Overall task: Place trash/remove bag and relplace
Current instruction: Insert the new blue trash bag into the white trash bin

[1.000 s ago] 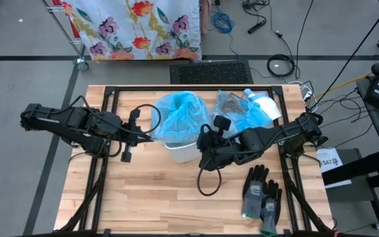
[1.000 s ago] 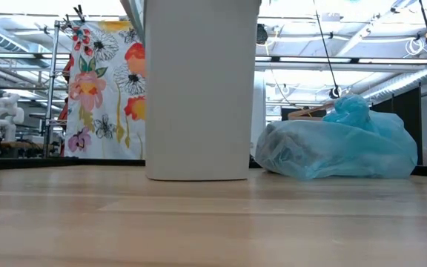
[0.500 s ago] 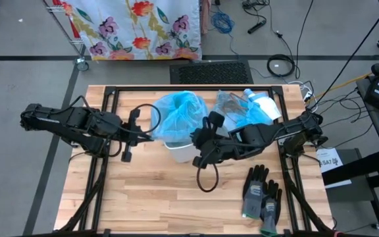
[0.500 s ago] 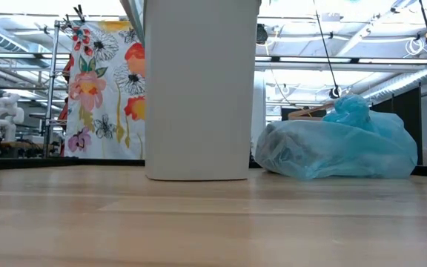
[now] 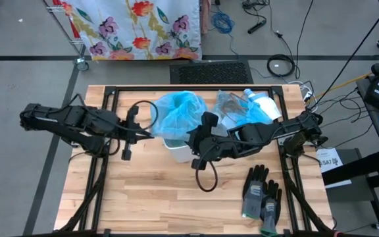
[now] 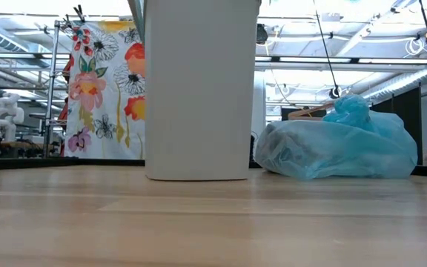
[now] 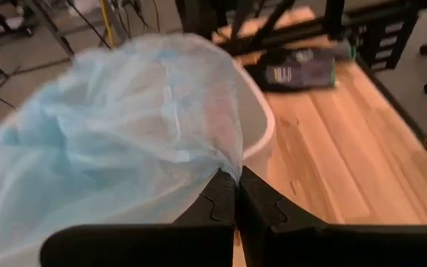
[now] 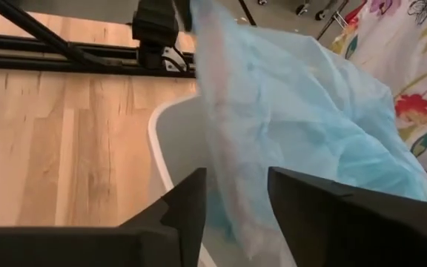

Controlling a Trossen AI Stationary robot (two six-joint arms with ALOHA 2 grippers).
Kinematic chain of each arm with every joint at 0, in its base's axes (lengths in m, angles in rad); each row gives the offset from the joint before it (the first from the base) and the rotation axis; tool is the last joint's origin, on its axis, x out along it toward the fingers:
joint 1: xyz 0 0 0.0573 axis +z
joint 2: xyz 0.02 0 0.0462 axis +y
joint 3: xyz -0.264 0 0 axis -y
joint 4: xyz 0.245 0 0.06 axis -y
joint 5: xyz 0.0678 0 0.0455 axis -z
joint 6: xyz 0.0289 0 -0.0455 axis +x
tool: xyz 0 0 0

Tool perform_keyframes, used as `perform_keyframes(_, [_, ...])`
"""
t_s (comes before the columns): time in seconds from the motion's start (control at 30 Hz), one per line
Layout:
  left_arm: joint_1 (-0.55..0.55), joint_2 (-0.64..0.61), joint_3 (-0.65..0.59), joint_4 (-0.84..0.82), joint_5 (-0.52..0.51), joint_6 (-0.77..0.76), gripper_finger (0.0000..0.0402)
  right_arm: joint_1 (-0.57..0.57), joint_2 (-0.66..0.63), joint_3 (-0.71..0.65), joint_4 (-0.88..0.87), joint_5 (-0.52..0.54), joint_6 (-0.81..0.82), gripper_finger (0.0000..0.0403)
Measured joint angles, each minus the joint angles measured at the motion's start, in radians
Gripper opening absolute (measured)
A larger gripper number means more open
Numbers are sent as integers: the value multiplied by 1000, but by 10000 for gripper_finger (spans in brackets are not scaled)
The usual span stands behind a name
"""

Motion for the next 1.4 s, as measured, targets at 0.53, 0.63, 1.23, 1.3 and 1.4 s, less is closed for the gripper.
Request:
perform_keyframes(0.53, [1,-1,87,3,-18,23,4,-9,-1,0,-141,130,-25,123])
perform_keyframes(0.63, [1,-1,87,0,-18,23,4,-17,-1,0,-153,144,-22,111])
perform_keyframes(1.23, [1,9,87,-85,68,-84,4,16,-58,1,-301,175,271,3])
perform_keyframes(1.3, [2,24,87,-80,99,-84,4,30,-70,1,-323,130,319,1])
perform_keyframes(1.4, [2,57,87,-80,154,-86,4,42,-76,1,-362,86,406,1])
